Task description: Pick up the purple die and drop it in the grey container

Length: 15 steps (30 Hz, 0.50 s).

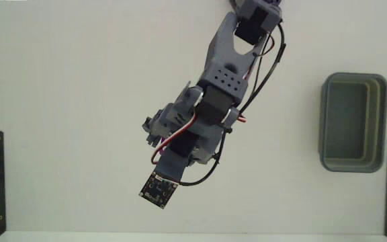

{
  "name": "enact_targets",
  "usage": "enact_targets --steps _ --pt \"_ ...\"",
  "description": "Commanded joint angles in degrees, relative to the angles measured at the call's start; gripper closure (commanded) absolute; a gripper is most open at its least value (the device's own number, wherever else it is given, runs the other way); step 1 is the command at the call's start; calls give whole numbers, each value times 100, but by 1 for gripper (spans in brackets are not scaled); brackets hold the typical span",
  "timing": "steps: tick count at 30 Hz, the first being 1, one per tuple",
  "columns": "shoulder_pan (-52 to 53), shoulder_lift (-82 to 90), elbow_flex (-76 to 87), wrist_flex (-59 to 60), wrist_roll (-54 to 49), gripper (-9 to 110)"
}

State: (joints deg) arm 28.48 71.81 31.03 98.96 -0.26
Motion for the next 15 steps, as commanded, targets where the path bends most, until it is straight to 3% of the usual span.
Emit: enact_targets --steps 1,15 --pt "-61 287 -175 47 26 36" --pt "-865 514 277 -172 26 36"
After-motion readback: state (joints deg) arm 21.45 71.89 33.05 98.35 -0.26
